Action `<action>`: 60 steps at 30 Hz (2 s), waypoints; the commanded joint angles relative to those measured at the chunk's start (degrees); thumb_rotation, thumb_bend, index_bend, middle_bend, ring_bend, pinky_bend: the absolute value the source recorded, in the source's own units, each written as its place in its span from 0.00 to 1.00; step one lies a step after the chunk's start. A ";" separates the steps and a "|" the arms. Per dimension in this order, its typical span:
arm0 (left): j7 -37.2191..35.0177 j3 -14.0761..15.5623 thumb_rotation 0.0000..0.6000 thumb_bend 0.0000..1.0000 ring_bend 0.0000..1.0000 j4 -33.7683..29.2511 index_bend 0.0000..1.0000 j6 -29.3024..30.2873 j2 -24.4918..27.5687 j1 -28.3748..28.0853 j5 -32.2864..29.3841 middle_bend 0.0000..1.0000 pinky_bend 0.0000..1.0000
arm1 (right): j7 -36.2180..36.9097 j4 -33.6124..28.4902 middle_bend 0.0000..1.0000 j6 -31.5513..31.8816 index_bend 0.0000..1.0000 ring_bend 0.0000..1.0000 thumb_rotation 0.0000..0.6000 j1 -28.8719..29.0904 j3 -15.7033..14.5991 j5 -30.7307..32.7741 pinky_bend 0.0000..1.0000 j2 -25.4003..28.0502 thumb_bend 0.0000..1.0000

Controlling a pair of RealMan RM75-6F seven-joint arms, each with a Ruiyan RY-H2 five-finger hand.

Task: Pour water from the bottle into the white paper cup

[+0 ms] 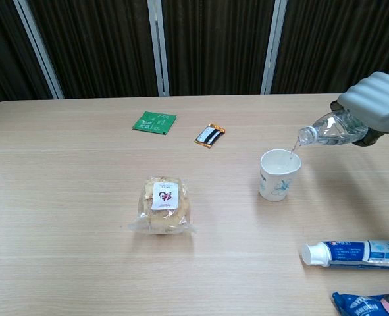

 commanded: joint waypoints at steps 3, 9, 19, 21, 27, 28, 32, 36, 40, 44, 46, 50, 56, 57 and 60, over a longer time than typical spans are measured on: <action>0.06 0.01 1.00 0.00 0.00 -0.01 0.00 0.05 0.01 0.00 0.02 0.00 0.00 | -0.26 0.01 0.65 0.14 0.51 0.51 1.00 0.00 -0.02 -0.08 0.46 0.07 0.55; 0.09 0.03 1.00 0.00 0.00 -0.08 0.00 -0.01 0.03 -0.03 -0.04 0.00 0.00 | -0.36 0.03 0.65 0.22 0.51 0.51 1.00 -0.03 0.00 -0.07 0.46 0.06 0.55; 0.13 0.06 1.00 0.00 0.00 -0.15 0.00 -0.10 0.08 -0.05 -0.17 0.00 0.00 | 8.51 -2.75 0.65 -0.73 0.51 0.52 1.00 -0.67 1.46 1.44 0.46 0.36 0.56; 0.13 0.05 1.00 0.00 0.00 -0.16 0.00 -0.14 0.10 -0.06 -0.25 0.00 0.00 | 12.83 -4.22 0.65 -0.90 0.51 0.52 1.00 -0.89 2.38 2.10 0.46 0.81 0.56; 0.06 0.12 1.00 0.00 0.00 -0.32 0.00 -0.44 0.22 -0.14 -0.38 0.00 0.00 | 27.27 -7.51 0.65 -0.32 0.51 0.52 1.00 -1.80 4.93 3.32 0.46 1.52 0.56; 0.02 0.15 1.00 0.00 0.00 -0.37 0.00 -0.50 0.26 -0.14 -0.39 0.00 0.00 | 30.27 -8.41 0.65 -0.71 0.51 0.52 1.00 -2.05 5.59 4.03 0.46 1.57 0.56; -0.19 0.20 1.00 0.00 0.00 -0.54 0.00 -0.65 0.43 -0.17 -0.38 0.00 0.00 | 39.78 -11.83 0.65 -3.33 0.51 0.52 1.00 -2.88 7.55 6.74 0.46 2.23 0.56; -0.29 0.27 1.00 0.00 0.00 -0.59 0.00 -0.69 0.55 -0.16 -0.29 0.00 0.00 | 48.46 -13.73 0.65 -5.54 0.51 0.51 1.00 -3.44 8.56 7.82 0.46 2.64 0.56; -0.41 0.28 1.00 0.00 0.00 -0.63 0.00 -0.85 0.58 -0.21 -0.40 0.00 0.00 | 56.33 -13.86 0.65 -7.60 0.51 0.51 1.00 -3.80 10.24 9.83 0.46 1.85 0.56; -0.52 0.30 1.00 0.00 0.00 -0.70 0.00 -1.01 0.69 -0.27 -0.41 0.00 0.00 | 60.19 -10.87 0.65 -8.19 0.51 0.51 1.00 -3.40 11.42 10.88 0.46 -0.34 0.56; -0.56 0.35 1.00 0.00 0.00 -0.71 0.00 -1.06 0.72 -0.27 -0.41 0.00 0.00 | 61.47 -8.10 0.65 -8.13 0.51 0.50 1.00 -2.81 11.93 11.01 0.46 -1.95 0.56; -0.67 0.35 1.00 0.00 0.00 -0.72 0.00 -1.09 0.77 -0.27 -0.45 0.00 0.00 | 63.14 -1.94 0.64 -8.21 0.51 0.50 1.00 -1.39 12.54 10.96 0.46 -5.13 0.56; -0.73 0.25 1.00 0.00 0.00 -0.57 0.00 -1.34 0.79 -0.39 -0.83 0.00 0.00 | 65.30 3.37 0.63 -8.86 0.51 0.48 1.00 -0.27 13.03 11.04 0.46 -7.72 0.54; -0.69 0.25 1.00 0.00 0.00 -0.55 0.00 -1.39 0.78 -0.41 -0.87 0.00 0.00 | 65.58 4.03 0.63 -9.05 0.51 0.47 1.00 -0.14 13.09 11.09 0.46 -8.04 0.51; -0.64 0.29 1.00 0.00 0.00 -0.58 0.00 -1.45 0.76 -0.44 -0.90 0.00 0.00 | 66.45 6.07 0.60 -9.65 0.49 0.46 1.00 0.20 13.49 11.52 0.46 -9.01 0.45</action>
